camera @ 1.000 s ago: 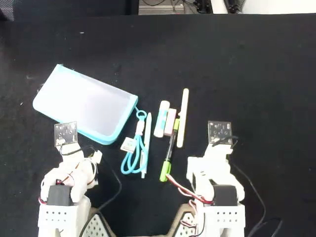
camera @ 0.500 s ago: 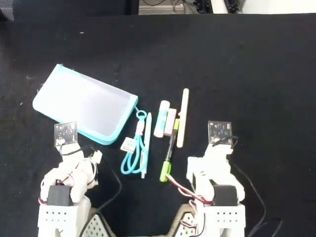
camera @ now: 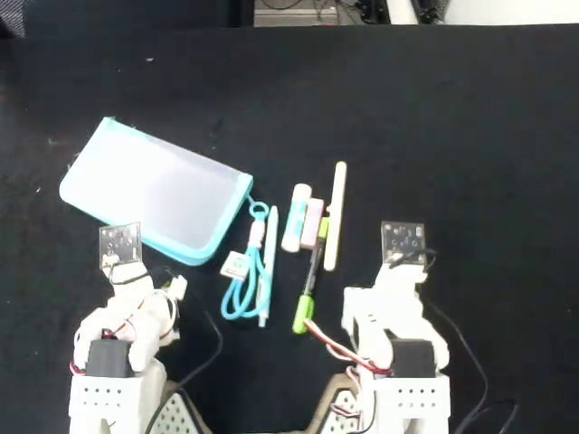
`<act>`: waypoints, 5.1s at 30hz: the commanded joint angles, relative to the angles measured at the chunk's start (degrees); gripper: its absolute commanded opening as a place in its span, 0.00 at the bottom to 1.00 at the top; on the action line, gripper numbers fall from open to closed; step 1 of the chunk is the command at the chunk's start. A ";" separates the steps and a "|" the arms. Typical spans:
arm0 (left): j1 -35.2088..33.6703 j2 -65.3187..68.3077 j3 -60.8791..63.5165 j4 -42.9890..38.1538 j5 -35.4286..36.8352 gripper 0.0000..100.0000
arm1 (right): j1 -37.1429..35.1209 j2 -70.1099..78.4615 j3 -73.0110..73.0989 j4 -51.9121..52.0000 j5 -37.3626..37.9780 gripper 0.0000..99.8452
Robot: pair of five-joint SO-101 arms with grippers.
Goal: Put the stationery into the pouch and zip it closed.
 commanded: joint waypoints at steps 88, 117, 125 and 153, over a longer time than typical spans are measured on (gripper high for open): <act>-25.10 37.27 -72.22 -10.02 -15.65 0.21 | 10.73 -2.95 -56.04 -19.78 16.88 0.12; -3.12 82.64 -51.82 -29.71 -15.30 0.30 | -13.89 73.54 -45.85 -36.66 -0.79 0.13; 4.00 89.49 -72.75 -24.70 -24.09 0.30 | -11.96 73.45 -44.44 -38.33 -3.16 0.13; -2.59 113.58 -93.32 -6.42 -27.25 0.29 | -21.71 73.80 -37.93 -43.34 -2.81 0.13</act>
